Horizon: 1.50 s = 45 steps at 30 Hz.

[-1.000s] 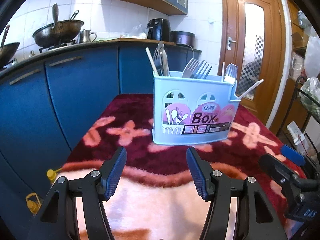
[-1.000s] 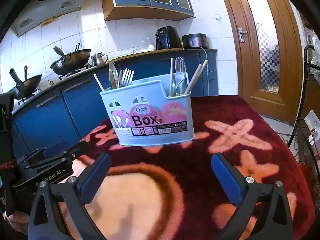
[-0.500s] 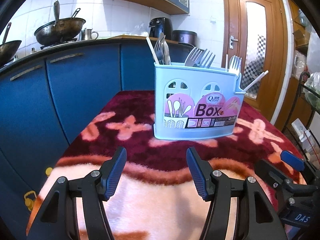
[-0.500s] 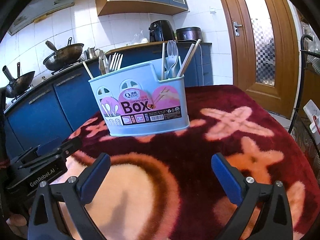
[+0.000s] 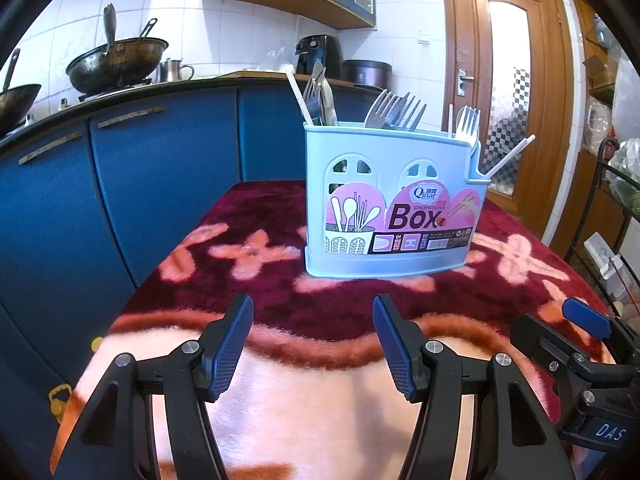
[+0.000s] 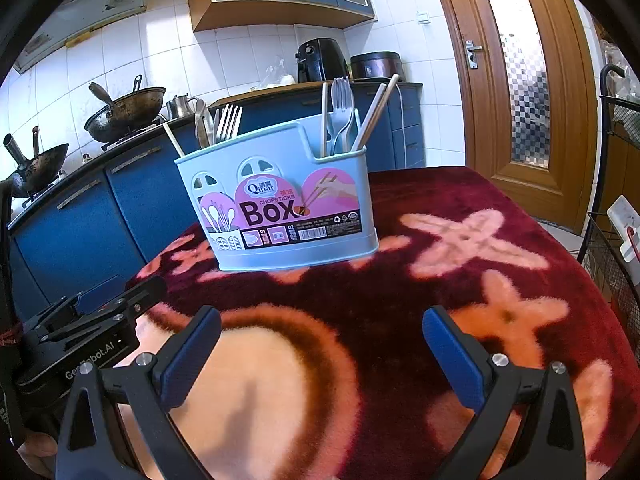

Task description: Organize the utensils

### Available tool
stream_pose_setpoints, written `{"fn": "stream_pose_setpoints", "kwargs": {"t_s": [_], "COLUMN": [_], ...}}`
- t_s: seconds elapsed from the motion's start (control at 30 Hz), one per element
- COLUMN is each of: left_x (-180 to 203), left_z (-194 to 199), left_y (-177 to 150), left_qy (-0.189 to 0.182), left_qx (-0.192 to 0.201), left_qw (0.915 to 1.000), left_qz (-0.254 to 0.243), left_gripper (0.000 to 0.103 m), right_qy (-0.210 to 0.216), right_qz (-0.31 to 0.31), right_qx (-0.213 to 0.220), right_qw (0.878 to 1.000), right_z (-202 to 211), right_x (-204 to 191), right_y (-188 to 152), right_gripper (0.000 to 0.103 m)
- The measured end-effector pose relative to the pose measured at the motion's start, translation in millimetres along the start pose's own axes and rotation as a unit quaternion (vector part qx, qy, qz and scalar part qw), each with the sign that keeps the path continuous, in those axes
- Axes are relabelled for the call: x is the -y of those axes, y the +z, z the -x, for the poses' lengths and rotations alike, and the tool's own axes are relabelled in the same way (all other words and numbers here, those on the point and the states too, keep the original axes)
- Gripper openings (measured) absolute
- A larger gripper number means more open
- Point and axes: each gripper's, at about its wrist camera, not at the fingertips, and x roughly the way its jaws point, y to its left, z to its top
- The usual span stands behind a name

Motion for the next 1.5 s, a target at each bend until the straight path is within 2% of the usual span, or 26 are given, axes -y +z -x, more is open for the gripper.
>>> {"fn": "stream_pose_setpoints", "kwargs": {"t_s": [1.5], "left_x": [-2.5], "left_z": [-2.0], "left_y": [-0.8], "left_qy": [-0.003], "left_qx": [-0.011], "left_qw": [0.9998], "left_qz": [0.014], "left_gripper": [0.064], "right_qy": [0.001], "right_qz": [-0.004], "right_qx": [-0.012], "right_qw": [1.000], "right_z": [-3.3], "right_x": [1.2], "right_y": [-4.0], "right_gripper": [0.103]}}
